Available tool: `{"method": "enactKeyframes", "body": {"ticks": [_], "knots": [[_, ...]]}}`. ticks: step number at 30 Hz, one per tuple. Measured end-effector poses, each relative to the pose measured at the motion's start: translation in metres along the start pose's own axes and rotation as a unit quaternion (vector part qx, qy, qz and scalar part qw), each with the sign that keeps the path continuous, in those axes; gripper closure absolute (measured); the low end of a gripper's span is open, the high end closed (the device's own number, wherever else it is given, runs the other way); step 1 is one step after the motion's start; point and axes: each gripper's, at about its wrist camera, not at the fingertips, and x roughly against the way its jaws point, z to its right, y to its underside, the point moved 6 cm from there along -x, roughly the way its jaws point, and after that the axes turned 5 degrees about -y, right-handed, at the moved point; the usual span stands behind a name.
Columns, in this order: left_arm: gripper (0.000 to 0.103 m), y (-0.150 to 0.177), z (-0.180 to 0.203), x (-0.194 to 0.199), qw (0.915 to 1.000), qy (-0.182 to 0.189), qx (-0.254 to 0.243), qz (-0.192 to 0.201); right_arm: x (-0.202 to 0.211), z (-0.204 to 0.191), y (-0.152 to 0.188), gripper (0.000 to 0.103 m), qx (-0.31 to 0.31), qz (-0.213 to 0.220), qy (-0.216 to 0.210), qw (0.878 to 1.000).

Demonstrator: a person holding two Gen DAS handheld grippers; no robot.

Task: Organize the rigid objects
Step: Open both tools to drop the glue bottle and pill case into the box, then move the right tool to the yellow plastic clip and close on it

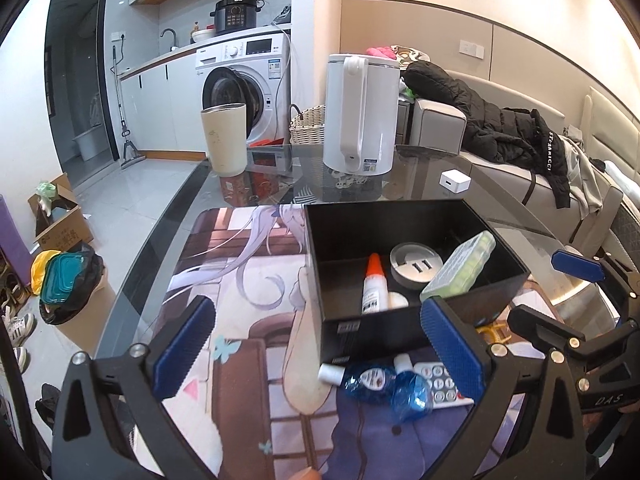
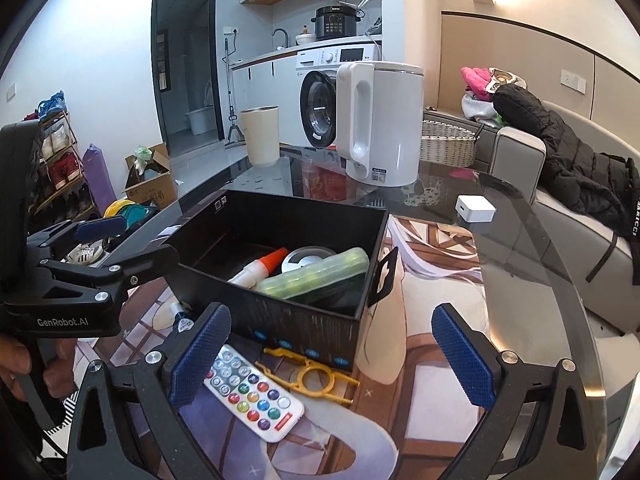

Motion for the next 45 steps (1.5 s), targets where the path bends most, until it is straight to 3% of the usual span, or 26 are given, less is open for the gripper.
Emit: {"method": "enactKeyframes", "body": {"ticks": [23,35,45], "knots": [[0.0,0.044,-0.006,0.0,0.9996,-0.005,-0.009,-0.027,-0.014,-0.014,0.047,0.001,-0.04,-0.052,-0.002,0.998],[0.0,0.05,0.001,-0.011,0.9988,0.004,-0.019,-0.045,-0.029,0.014,0.052,0.001,-0.082,-0.084,0.019,0.993],[0.0,0.052,0.001,-0.02,0.9979,0.004,-0.028,-0.058,-0.037,0.01,0.053,0.001,-0.083,-0.093,0.014,0.992]]}}
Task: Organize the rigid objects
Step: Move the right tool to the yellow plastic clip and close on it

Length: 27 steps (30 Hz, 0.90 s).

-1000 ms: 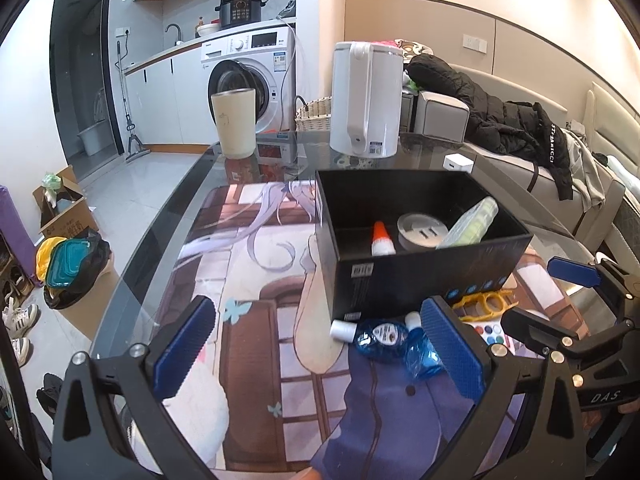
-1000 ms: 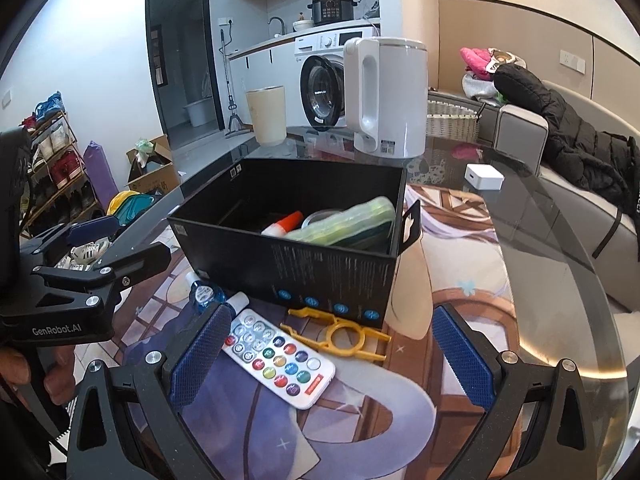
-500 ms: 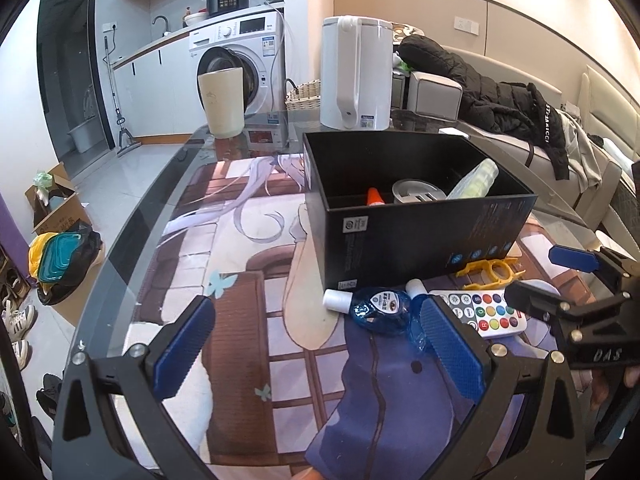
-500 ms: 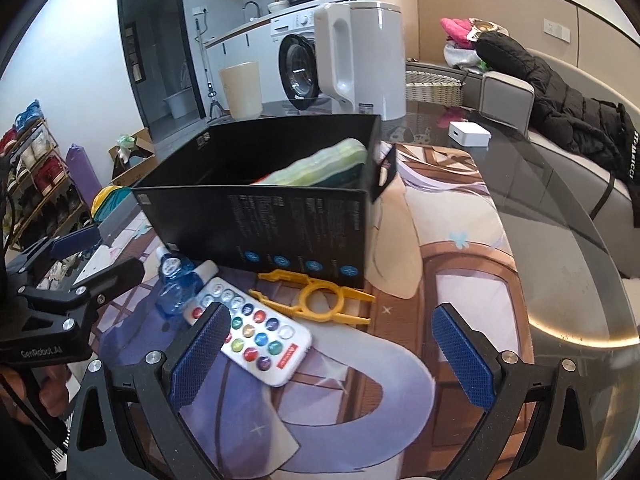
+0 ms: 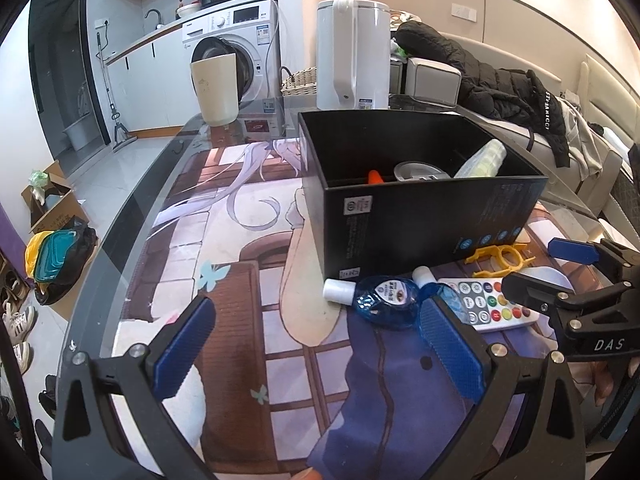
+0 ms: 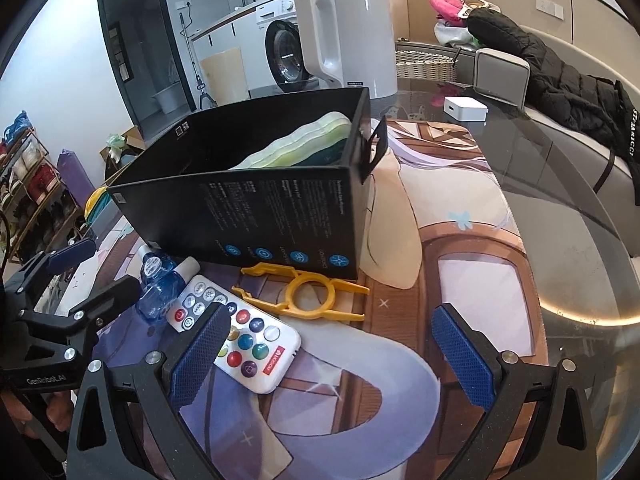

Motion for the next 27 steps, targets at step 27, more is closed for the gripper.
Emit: {"method": "enactKeyframes", "body": {"ticks": [27], "knots": [[0.0,0.002,0.005,-0.028,0.9973,0.017,-0.012,-0.071,-0.007,0.033,-0.008,0.001,-0.006,-0.032,0.066,0.997]]}}
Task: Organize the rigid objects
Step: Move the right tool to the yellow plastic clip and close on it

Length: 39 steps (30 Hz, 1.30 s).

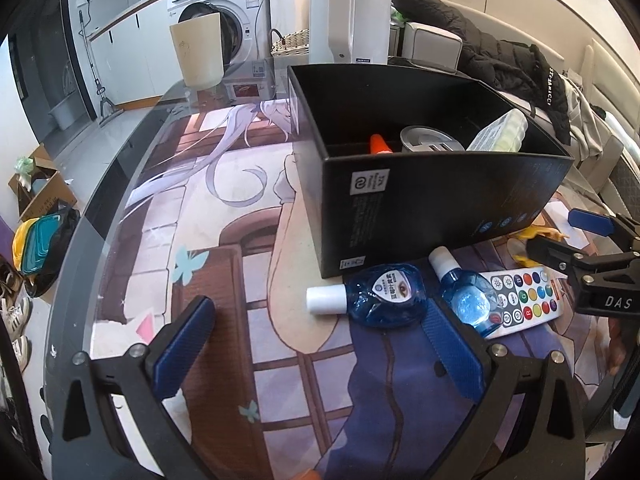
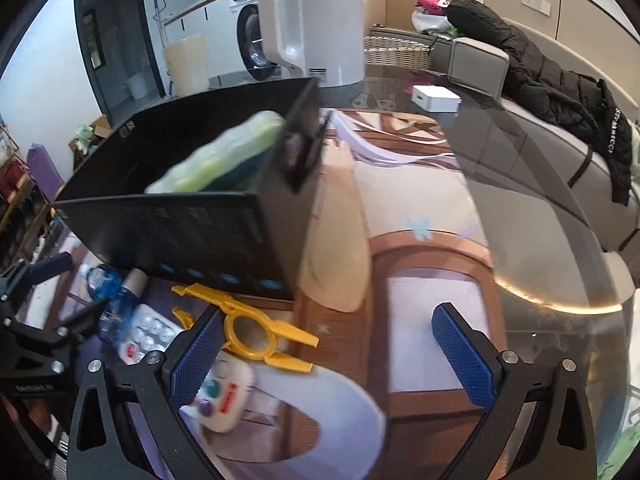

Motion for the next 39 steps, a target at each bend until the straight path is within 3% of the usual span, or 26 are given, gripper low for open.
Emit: {"method": "enactKeyframes", "body": {"ticks": [8,17,19,21,30,37,39], "knots": [[0.0,0.0,-0.001,0.0,1.0,-0.001,0.002,0.0,0.009,0.023,0.01,0.001,0.003,-0.005,0.001,1.0],[0.0,0.0,-0.001,0.0,1.0,-0.001,0.002,0.0,0.021,0.022,0.023,0.001,-0.003,0.014,0.004,1.0],[0.0,0.0,-0.001,0.0,1.0,-0.001,0.002,0.0,0.025,0.021,0.026,0.008,0.0,0.022,0.004,1.0],[0.0,0.0,-0.001,0.0,1.0,-0.001,0.002,0.0,0.029,0.019,0.027,0.021,0.005,0.027,-0.005,1.0],[0.0,0.0,-0.001,0.0,1.0,-0.001,0.002,0.0,0.042,0.019,0.031,0.021,0.01,0.038,-0.033,0.999],[0.0,0.0,-0.001,0.0,1.0,-0.001,0.002,0.0,0.044,0.003,0.041,0.021,0.048,0.028,-0.059,0.997],[0.0,0.0,-0.001,0.0,1.0,-0.001,0.002,0.0,0.04,0.002,0.042,0.027,0.054,0.023,-0.055,0.997]]}}
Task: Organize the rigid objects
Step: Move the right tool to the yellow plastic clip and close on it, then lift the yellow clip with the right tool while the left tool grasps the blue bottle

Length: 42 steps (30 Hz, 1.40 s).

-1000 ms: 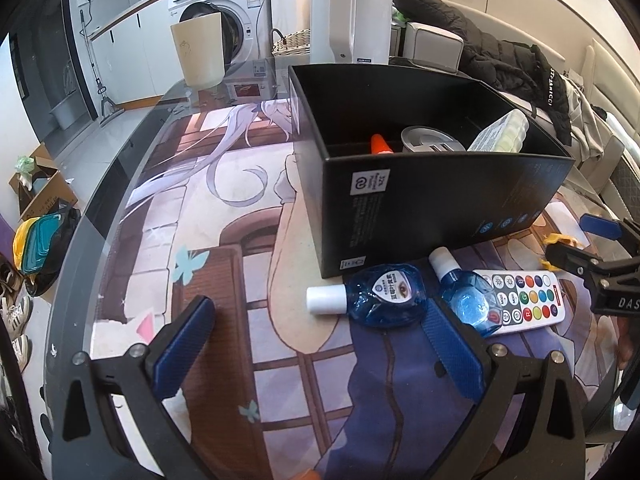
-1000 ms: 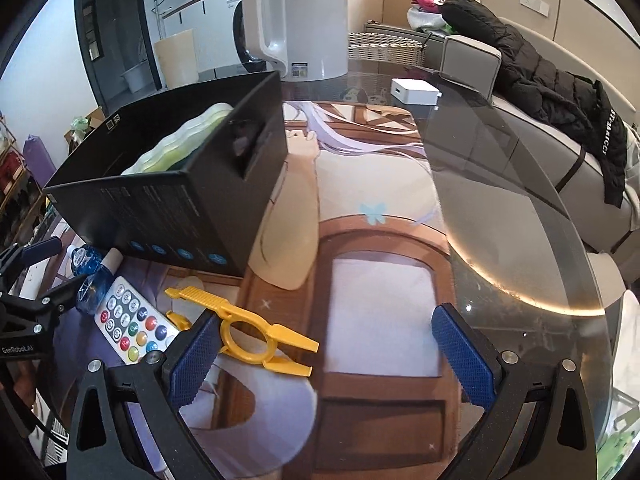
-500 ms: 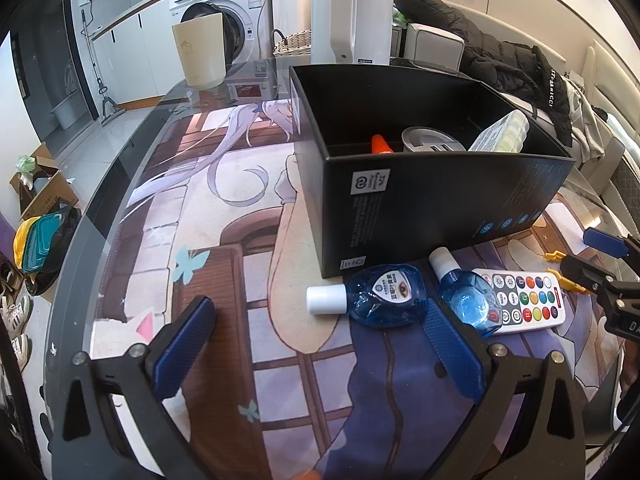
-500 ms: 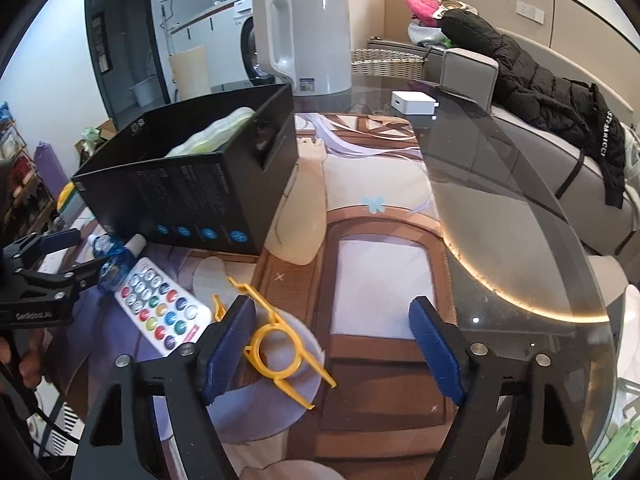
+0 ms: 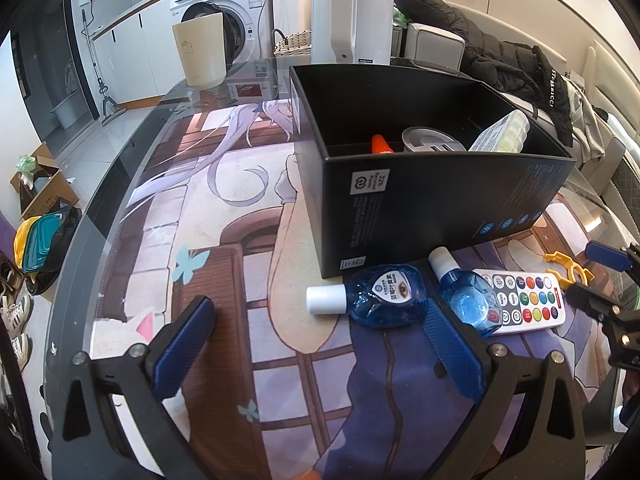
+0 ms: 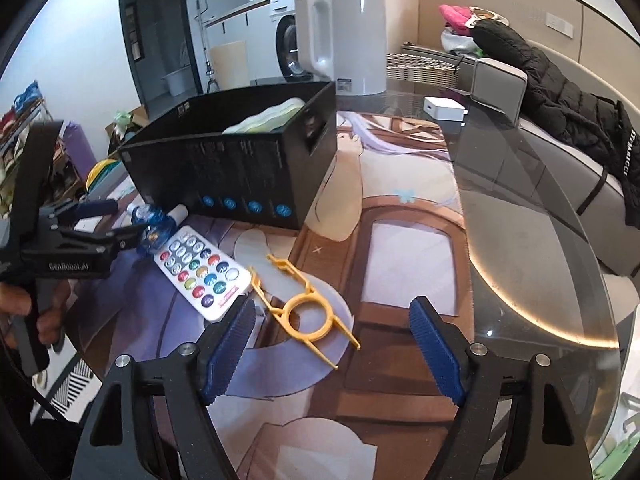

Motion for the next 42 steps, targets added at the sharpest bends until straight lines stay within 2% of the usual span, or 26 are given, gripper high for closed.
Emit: {"method": "enactKeyframes", "body": {"ticks": [4,8,10,11,13,22,24,25,29,30,33,42], "knots": [[0.0,0.0,0.0,0.0,1.0,0.0,0.0,0.0,-0.002,0.0,-0.004,0.037,0.007,0.007,0.003,1.0],[0.0,0.0,-0.001,-0.001,1.0,-0.001,0.001,0.0,-0.003,-0.005,-0.007,0.06,0.025,0.01,-0.014,1.0],[0.0,-0.001,-0.002,-0.002,1.0,-0.001,0.001,-0.001,-0.004,-0.008,-0.008,0.064,0.032,0.012,-0.016,0.999],[0.0,-0.001,-0.002,-0.002,1.0,0.0,0.001,-0.001,-0.004,-0.009,-0.008,0.071,0.032,0.015,-0.018,0.999],[0.0,-0.002,-0.003,-0.002,1.0,0.0,0.001,-0.001,-0.004,-0.01,-0.008,0.076,0.03,0.022,-0.019,0.999],[0.0,-0.002,0.001,-0.002,1.0,0.003,-0.003,0.004,0.0,-0.009,-0.005,0.077,0.027,0.036,-0.019,0.999],[0.003,-0.002,0.002,-0.001,0.9999,0.006,-0.004,0.007,0.0,-0.008,-0.005,0.077,0.026,0.037,-0.019,0.999],[0.005,-0.003,0.003,0.0,0.9999,0.007,-0.006,0.011,0.0,-0.008,-0.005,0.077,0.026,0.037,-0.019,0.999],[0.037,-0.002,0.01,0.007,0.9989,0.022,-0.023,0.035,0.001,-0.008,-0.006,0.077,0.026,0.039,-0.019,0.999],[0.041,-0.001,0.011,0.008,0.9986,0.025,-0.027,0.038,0.001,-0.008,-0.006,0.077,0.026,0.04,-0.018,0.999],[0.048,-0.001,0.012,0.011,0.9982,0.031,-0.027,0.043,0.002,-0.01,-0.008,0.077,0.028,0.044,-0.019,0.998],[0.048,0.001,0.01,0.018,0.9976,0.042,-0.019,0.051,0.011,-0.017,-0.013,0.077,0.034,0.059,-0.017,0.998]]}}
